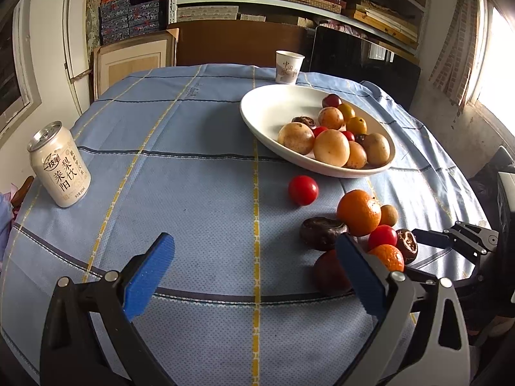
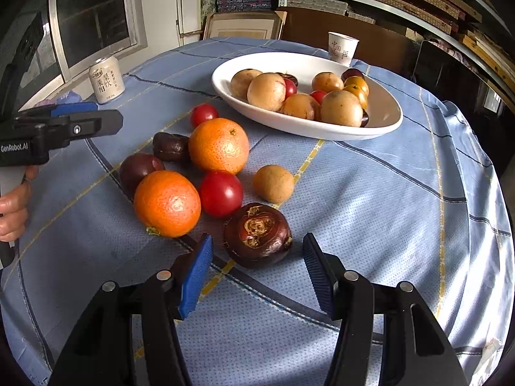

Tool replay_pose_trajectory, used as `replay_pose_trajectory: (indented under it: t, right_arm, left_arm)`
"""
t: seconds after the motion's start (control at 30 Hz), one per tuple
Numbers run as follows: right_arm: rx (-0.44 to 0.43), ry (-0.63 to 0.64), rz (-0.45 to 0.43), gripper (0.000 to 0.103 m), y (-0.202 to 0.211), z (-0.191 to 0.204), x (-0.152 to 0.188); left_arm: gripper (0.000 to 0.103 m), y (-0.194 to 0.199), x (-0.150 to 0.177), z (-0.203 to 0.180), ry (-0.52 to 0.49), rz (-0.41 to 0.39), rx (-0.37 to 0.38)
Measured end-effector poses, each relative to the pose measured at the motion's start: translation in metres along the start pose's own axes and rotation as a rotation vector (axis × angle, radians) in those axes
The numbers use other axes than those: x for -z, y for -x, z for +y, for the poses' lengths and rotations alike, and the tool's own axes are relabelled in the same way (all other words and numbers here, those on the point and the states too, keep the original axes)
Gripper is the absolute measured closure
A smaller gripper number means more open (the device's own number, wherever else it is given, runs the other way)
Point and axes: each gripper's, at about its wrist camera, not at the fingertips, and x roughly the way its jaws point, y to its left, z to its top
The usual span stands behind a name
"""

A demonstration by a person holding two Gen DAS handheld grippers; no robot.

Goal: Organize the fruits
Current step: 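Move both open tools back to the fruit pile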

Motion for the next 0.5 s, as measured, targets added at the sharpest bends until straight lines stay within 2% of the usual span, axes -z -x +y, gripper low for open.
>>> replay_pose_trajectory:
  t: [0.33, 0.43, 0.5]
  right_arm:
    - [-0.003, -0.011, 0.001, 0.046, -0.0020, -0.0014, -0.0017]
    - [-0.006, -0.022, -0.001, 0.057, -0.0017, -0.0040, -0.0015]
    - [-0.012, -0.036, -0.006, 0.060, -0.0009, -0.0067, -0.0017]
  left_arm:
    - [0.004, -0.0029, 0.0005, 0.0006, 0.001, 0.005, -0.006]
    - [0.004, -0.0051, 0.0010, 0.0003, -0.002, 0.010, -0.013]
    - [0.004, -0.0052, 0.0014, 0.0004, -0.002, 0.011, -0.015]
